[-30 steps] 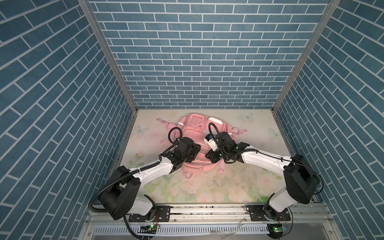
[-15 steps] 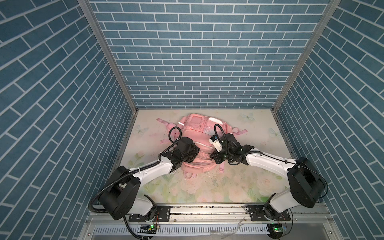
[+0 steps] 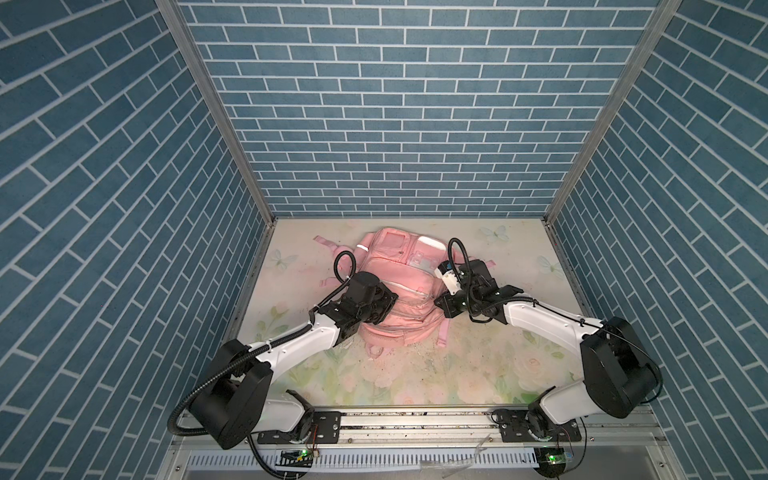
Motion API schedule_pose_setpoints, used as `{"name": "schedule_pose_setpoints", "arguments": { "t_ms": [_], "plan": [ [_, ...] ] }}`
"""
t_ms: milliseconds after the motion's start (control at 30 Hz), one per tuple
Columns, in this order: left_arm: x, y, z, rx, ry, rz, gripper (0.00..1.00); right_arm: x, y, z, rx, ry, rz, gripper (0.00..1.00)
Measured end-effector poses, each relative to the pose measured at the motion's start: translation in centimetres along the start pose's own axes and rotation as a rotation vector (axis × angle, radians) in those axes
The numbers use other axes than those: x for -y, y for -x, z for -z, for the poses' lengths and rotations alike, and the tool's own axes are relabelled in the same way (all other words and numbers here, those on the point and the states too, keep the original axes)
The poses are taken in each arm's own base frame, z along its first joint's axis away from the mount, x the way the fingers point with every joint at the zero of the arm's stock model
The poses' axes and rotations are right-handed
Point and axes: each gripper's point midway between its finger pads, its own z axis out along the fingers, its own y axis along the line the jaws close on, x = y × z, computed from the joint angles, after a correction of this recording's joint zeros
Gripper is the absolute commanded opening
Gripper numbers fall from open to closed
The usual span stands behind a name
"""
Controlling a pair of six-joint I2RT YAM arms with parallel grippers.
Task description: Pack the student bag
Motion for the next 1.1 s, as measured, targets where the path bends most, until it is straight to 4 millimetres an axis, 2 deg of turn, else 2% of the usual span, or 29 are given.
{"name": "schedule_pose_setpoints", "arguments": {
  "t_ms": [133,167,233,267,333,433,467,500,533,567,600,700,800,900,967,1100],
  "plan": [
    [0.2,-0.1,0.0,-0.003,-0.009,-0.005,0.00,0.0,0.2,0.1,0.005,0.010,-0.003,0.00],
    [0.2,0.0,0.0,-0.002,-0.009,-0.009,0.04,0.0,0.3,0.2,0.005,0.013,-0.001,0.03],
    [0.2,0.0,0.0,0.001,-0.005,-0.029,0.26,0.0,0.4,0.3,0.004,0.015,0.000,0.21],
    [0.2,0.1,0.1,0.011,0.004,-0.047,0.34,0.3,0.5,0.4,0.007,0.002,-0.001,0.29],
    [0.5,0.6,0.7,0.043,0.026,-0.094,0.41,1.7,0.7,1.1,0.016,-0.053,-0.015,0.39],
    [2.2,1.8,2.3,0.109,0.039,-0.184,0.49,3.5,1.7,3.2,0.065,-0.146,-0.036,0.51],
    [3.0,2.3,3.2,0.139,0.037,-0.223,0.56,4.0,2.3,4.3,0.095,-0.173,-0.039,0.55],
    [3.8,2.8,3.9,0.167,0.031,-0.255,0.58,4.4,2.8,5.2,0.124,-0.195,-0.042,0.60],
    [4.7,3.3,4.7,0.200,0.024,-0.298,0.83,4.9,3.5,6.4,0.159,-0.222,-0.047,0.69],
    [5.5,4.0,5.7,0.241,0.024,-0.346,0.87,5.3,4.2,7.6,0.196,-0.252,-0.052,0.78],
    [6.0,4.7,6.5,0.278,0.029,-0.391,0.87,5.8,4.7,8.6,0.229,-0.282,-0.060,0.84],
    [6.3,7.2,9.0,0.411,0.082,-0.549,0.87,8.9,5.4,12.1,0.338,-0.425,-0.085,0.86],
    [4.3,10.9,11.4,0.548,0.187,-0.681,0.87,14.0,3.7,15.4,0.433,-0.639,-0.165,0.89],
    [-0.2,14.8,13.2,0.663,0.339,-0.778,0.87,18.9,0.0,16.9,0.480,-0.836,-0.231,0.92],
    [-3.8,16.6,13.6,0.705,0.430,-0.844,0.87,21.6,-3.2,16.8,0.481,-0.942,-0.253,0.93],
    [-10.1,18.3,13.0,0.717,0.557,-0.939,0.87,24.7,-8.4,15.4,0.478,-1.018,-0.286,0.93]
  ]
}}
